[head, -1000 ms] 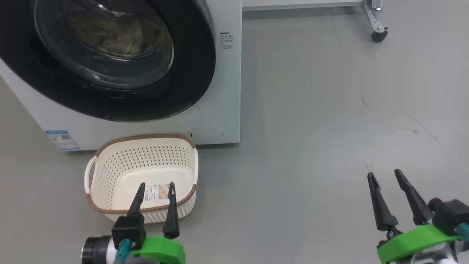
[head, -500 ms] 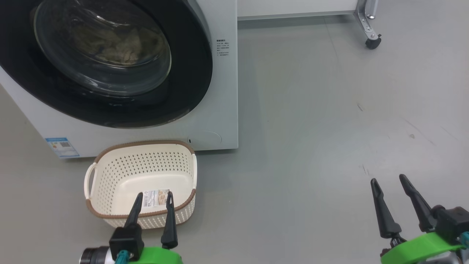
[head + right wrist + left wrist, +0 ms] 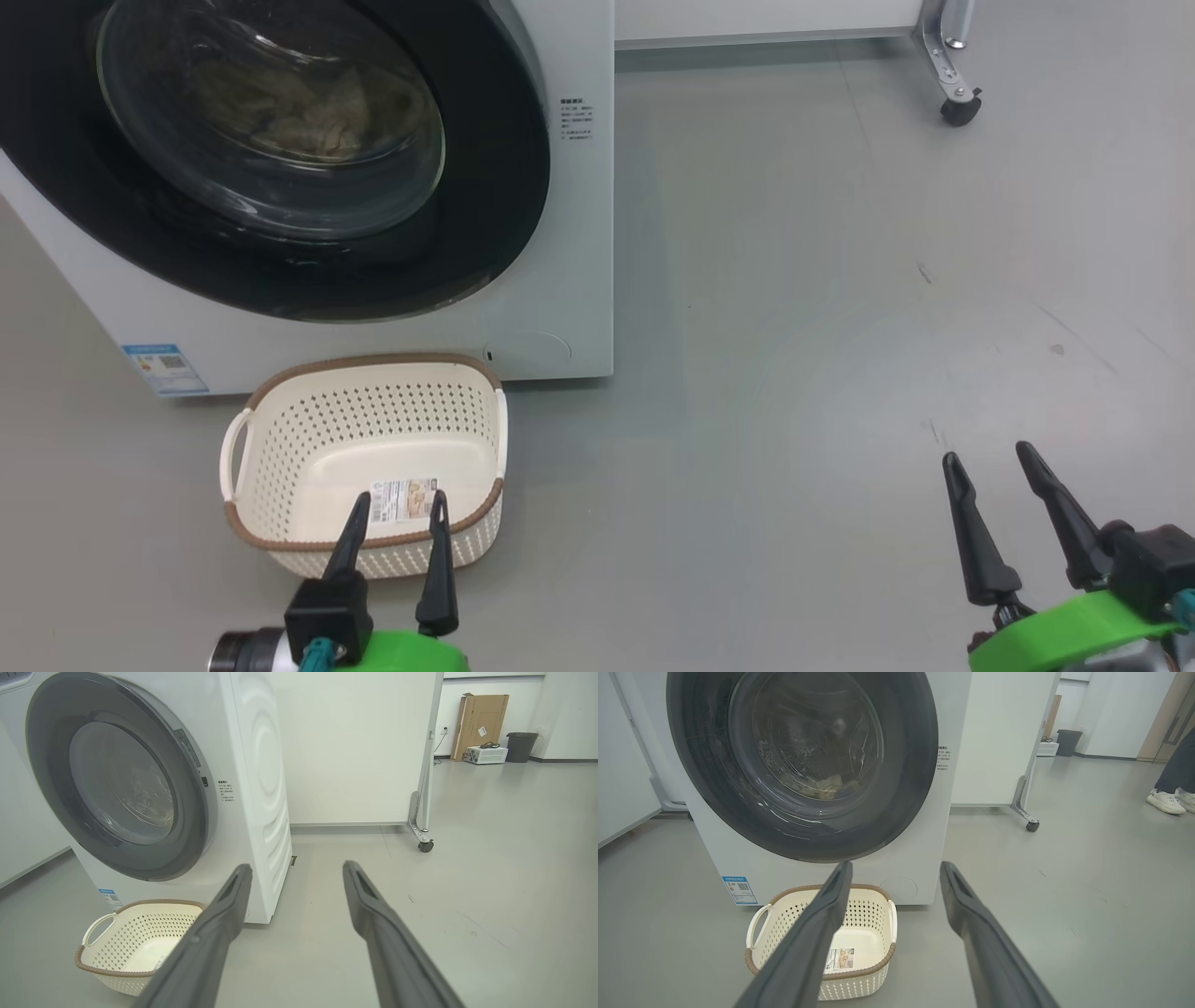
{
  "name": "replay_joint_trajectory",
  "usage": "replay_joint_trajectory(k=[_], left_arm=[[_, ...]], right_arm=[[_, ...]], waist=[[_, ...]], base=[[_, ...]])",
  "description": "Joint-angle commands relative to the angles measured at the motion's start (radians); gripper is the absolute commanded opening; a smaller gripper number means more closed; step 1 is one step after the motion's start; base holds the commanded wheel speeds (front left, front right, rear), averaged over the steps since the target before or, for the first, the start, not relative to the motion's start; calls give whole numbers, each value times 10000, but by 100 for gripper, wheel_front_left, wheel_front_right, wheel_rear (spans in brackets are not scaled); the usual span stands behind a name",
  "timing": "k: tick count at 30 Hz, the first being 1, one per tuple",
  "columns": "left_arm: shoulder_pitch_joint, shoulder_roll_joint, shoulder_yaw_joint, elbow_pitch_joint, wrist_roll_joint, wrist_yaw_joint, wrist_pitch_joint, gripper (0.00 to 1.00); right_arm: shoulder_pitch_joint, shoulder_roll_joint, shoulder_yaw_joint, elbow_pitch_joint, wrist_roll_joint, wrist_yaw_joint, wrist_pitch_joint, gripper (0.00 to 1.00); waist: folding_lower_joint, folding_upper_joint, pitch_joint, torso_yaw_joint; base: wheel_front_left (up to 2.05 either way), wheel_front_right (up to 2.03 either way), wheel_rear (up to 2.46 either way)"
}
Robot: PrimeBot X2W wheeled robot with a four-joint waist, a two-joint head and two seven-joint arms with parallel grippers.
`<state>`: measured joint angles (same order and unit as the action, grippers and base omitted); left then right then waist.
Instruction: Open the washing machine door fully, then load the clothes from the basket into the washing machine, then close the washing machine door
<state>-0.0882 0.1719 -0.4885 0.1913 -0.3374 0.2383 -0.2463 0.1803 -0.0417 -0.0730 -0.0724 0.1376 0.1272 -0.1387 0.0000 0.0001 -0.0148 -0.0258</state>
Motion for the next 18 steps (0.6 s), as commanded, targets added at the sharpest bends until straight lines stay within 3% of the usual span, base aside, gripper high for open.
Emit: replay_joint_trajectory(k=[1,18], left_arm=[[-353,127,335,-343,-85,138,-51,100],[-455,111,244,-274,-125,200,-75,100]], right_arm=[[-178,-103,173,-391,-95,35,-4,100],[-151,-89,149,-394,-64,35,5,100]], waist=[[0,-1,3,7],[0,-1,16,193]], base=[[0,0,0],[0,0,0]])
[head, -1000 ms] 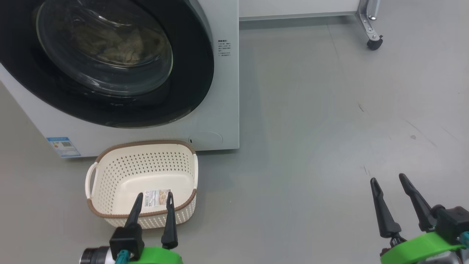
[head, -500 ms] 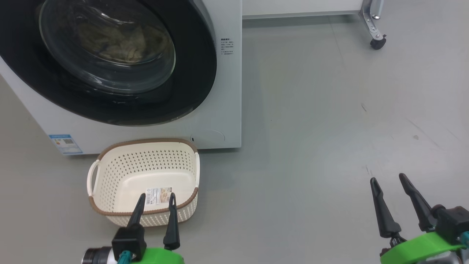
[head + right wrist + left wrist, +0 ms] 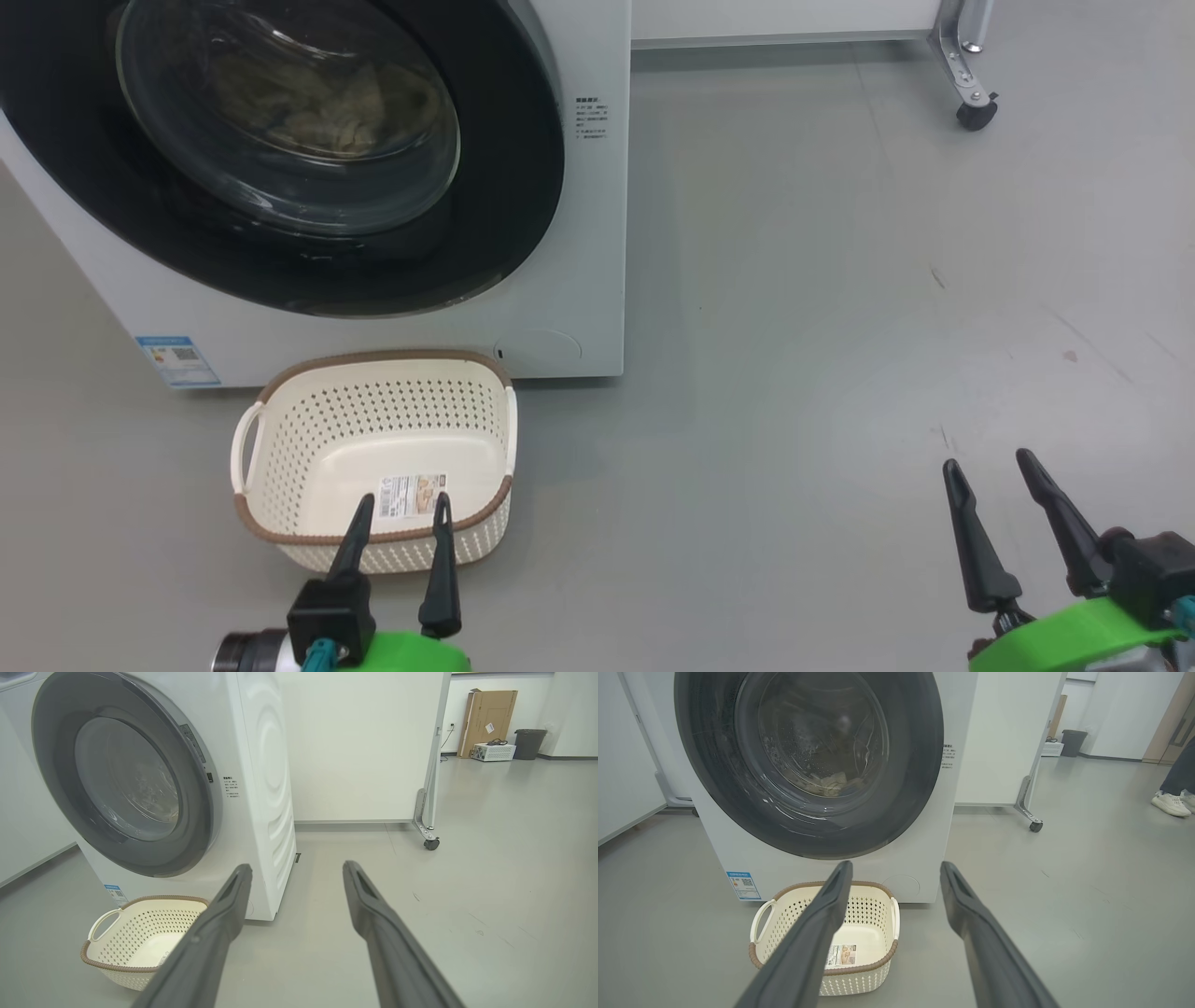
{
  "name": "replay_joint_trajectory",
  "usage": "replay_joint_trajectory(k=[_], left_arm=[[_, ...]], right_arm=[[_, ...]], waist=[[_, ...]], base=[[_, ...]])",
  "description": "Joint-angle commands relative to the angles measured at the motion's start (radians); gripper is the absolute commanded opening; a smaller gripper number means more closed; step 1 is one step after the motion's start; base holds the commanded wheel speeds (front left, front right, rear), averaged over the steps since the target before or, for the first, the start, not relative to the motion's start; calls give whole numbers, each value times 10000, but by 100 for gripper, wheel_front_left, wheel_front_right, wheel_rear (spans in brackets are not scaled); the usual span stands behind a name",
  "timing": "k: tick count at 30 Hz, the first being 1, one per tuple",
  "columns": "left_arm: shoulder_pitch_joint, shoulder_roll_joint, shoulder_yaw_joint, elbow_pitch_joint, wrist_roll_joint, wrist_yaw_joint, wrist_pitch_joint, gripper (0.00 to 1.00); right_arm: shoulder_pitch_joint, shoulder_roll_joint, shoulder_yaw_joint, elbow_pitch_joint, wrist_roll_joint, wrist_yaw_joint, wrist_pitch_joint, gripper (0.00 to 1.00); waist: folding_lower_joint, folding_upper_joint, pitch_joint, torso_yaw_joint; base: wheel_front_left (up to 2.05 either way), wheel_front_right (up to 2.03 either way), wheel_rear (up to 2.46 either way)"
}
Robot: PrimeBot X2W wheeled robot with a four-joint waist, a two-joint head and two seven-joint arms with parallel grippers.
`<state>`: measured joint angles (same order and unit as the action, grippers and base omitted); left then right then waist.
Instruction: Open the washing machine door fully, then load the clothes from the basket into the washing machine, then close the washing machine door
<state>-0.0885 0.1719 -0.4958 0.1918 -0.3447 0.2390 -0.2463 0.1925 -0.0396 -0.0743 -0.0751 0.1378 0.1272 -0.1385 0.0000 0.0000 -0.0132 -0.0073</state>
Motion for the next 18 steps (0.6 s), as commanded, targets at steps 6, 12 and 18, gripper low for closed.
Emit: replay_joint_trajectory(k=[6,12,18], left_arm=[[-506,92,275,-232,-34,199,-90,100],[-35,-29,-53,93,-2,-21,3,0],[283,-97,-65,563,-304,-92,65,0]], right_arm=[[-286,-109,171,-374,-60,35,28,100],[4,7,17,86,10,0,23,0],[93,54,137,732,362,1,50,0]], waist=[[0,0,12,59],[0,0,27,109],[0,0,32,111]], base=[[0,0,0],[0,0,0],[0,0,0]])
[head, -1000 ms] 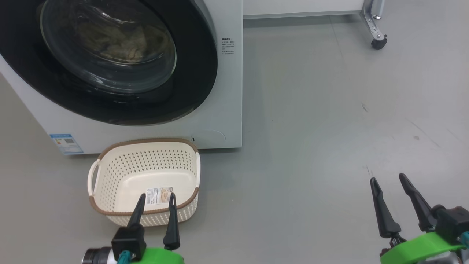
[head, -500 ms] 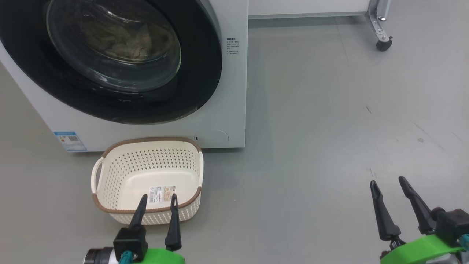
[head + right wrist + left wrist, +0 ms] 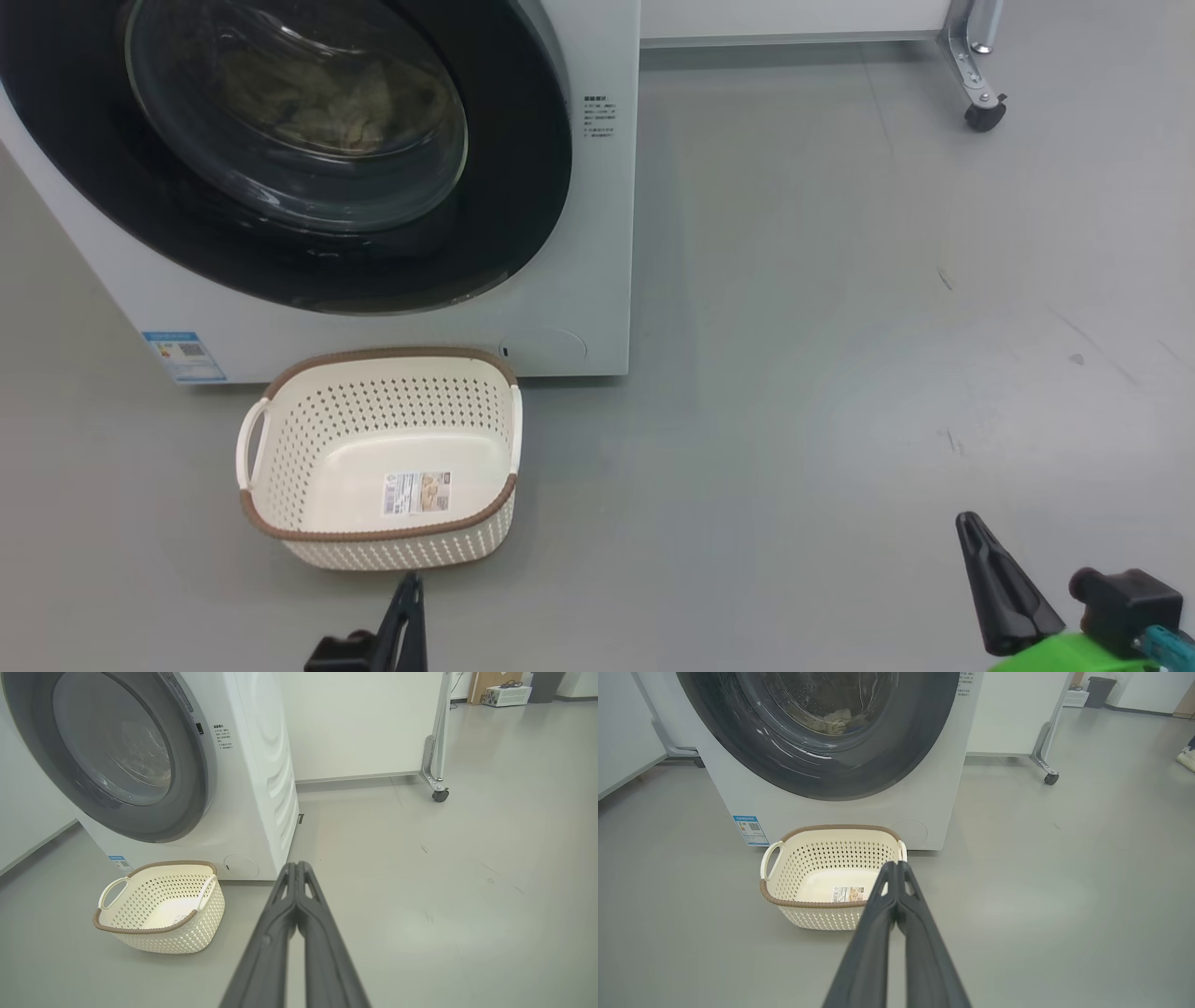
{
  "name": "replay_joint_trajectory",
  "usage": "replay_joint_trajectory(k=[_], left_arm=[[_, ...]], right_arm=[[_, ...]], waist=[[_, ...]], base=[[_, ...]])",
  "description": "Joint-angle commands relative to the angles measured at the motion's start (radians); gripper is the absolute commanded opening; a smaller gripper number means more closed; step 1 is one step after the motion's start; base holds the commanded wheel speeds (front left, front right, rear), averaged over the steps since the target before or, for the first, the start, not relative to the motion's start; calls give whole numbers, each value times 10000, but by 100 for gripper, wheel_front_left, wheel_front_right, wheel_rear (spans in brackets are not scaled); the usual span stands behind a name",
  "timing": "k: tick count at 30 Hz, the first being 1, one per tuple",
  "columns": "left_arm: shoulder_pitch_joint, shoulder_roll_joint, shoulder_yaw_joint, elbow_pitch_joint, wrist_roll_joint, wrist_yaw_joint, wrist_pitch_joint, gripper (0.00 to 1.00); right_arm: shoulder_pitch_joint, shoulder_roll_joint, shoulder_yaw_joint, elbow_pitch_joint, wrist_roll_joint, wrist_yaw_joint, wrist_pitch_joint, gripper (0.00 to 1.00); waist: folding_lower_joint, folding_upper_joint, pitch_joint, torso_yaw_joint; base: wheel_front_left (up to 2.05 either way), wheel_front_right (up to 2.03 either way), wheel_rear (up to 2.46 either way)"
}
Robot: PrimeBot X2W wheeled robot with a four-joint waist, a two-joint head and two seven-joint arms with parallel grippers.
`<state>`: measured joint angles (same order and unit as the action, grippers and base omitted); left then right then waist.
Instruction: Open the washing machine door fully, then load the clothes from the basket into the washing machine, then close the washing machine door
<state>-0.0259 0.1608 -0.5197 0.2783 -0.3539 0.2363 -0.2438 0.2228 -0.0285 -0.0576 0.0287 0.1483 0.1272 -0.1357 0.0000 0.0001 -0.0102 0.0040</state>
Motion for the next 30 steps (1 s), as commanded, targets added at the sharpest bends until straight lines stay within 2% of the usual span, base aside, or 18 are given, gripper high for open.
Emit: replay_joint_trajectory(k=[1,30], left_arm=[[-344,11,219,-307,-320,-92,64,0],[-475,-132,1516,-261,-3389,-959,774,0]], right_arm=[[-235,-68,-25,-286,386,1,34,0],[-975,-275,75,306,3987,9,441,0]], waist=[[0,-1,4,-2],[0,-1,34,-11]], base=[[0,0,0],[0,0,0]])
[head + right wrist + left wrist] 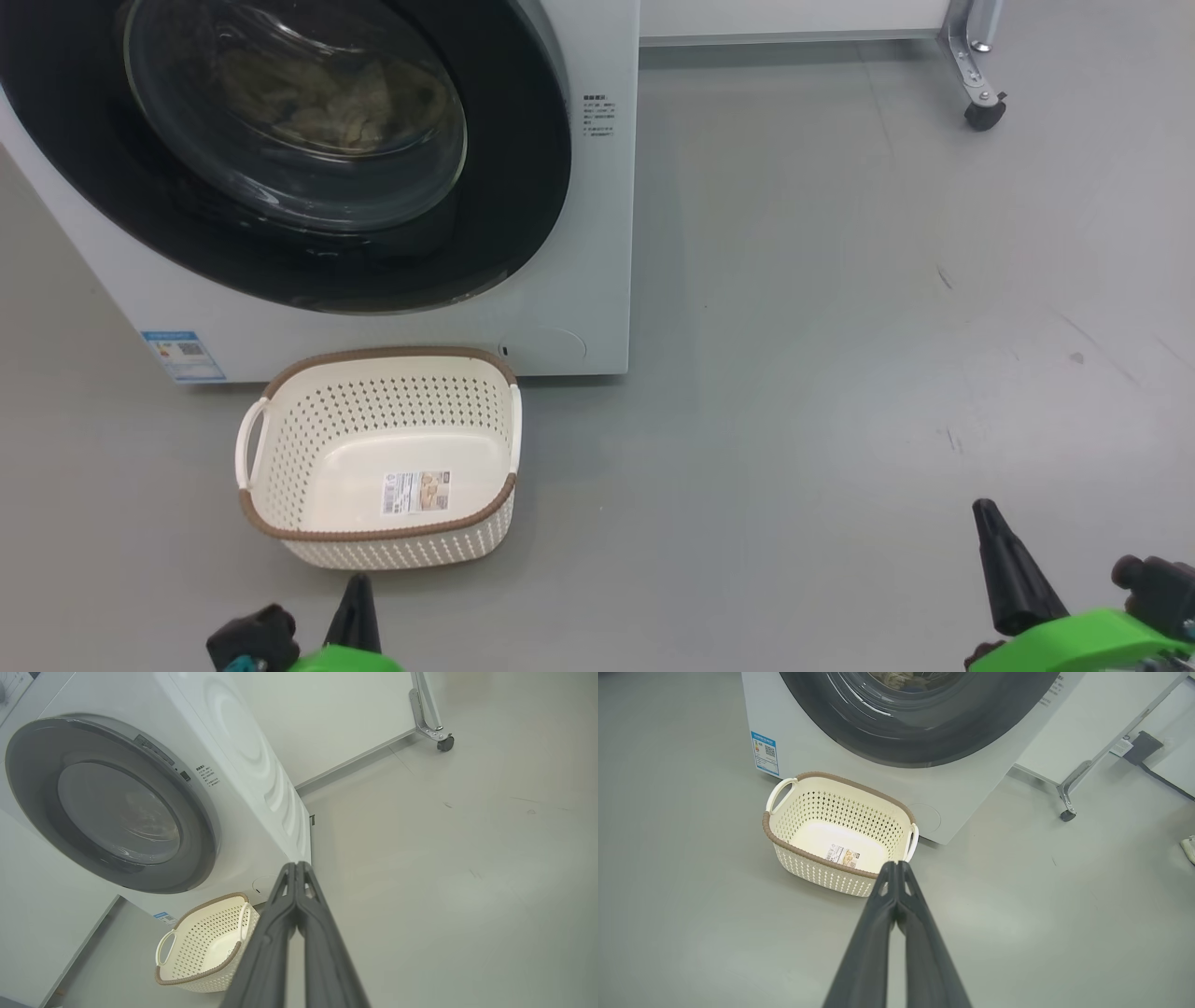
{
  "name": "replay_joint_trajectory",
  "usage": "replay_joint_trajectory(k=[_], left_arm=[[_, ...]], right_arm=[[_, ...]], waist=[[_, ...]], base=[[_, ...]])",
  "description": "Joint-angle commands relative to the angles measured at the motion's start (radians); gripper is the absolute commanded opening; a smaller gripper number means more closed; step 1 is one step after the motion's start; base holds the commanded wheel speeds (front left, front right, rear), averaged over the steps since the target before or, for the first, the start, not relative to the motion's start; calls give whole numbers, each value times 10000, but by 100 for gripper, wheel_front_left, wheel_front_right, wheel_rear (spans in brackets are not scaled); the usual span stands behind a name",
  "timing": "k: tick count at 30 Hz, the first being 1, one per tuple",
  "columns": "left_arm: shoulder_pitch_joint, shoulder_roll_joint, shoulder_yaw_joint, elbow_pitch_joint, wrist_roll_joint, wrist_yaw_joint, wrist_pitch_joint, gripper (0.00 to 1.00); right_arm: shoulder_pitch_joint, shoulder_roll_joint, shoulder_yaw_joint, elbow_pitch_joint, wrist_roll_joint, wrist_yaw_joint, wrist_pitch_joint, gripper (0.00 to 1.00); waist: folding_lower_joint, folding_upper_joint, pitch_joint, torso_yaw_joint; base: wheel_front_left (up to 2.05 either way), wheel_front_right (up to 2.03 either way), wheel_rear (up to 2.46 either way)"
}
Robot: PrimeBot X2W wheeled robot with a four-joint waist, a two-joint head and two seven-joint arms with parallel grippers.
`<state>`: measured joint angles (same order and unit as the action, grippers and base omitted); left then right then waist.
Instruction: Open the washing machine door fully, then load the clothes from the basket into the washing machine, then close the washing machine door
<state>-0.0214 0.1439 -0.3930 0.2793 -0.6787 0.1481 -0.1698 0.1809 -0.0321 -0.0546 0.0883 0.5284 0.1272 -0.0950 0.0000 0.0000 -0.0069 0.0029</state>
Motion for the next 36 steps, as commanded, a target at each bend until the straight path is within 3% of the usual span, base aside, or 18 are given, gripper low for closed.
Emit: replay_joint_trajectory(k=[1,36], left_arm=[[-523,31,295,-273,-245,-106,60,0],[-633,-224,1928,-318,-3742,-1106,974,0]], right_arm=[[-580,-244,45,-270,308,9,51,0],[-1423,-367,11,400,4390,19,645,0]], waist=[[0,0,2,0],[0,0,39,-11]], base=[[0,0,0],[0,0,0]])
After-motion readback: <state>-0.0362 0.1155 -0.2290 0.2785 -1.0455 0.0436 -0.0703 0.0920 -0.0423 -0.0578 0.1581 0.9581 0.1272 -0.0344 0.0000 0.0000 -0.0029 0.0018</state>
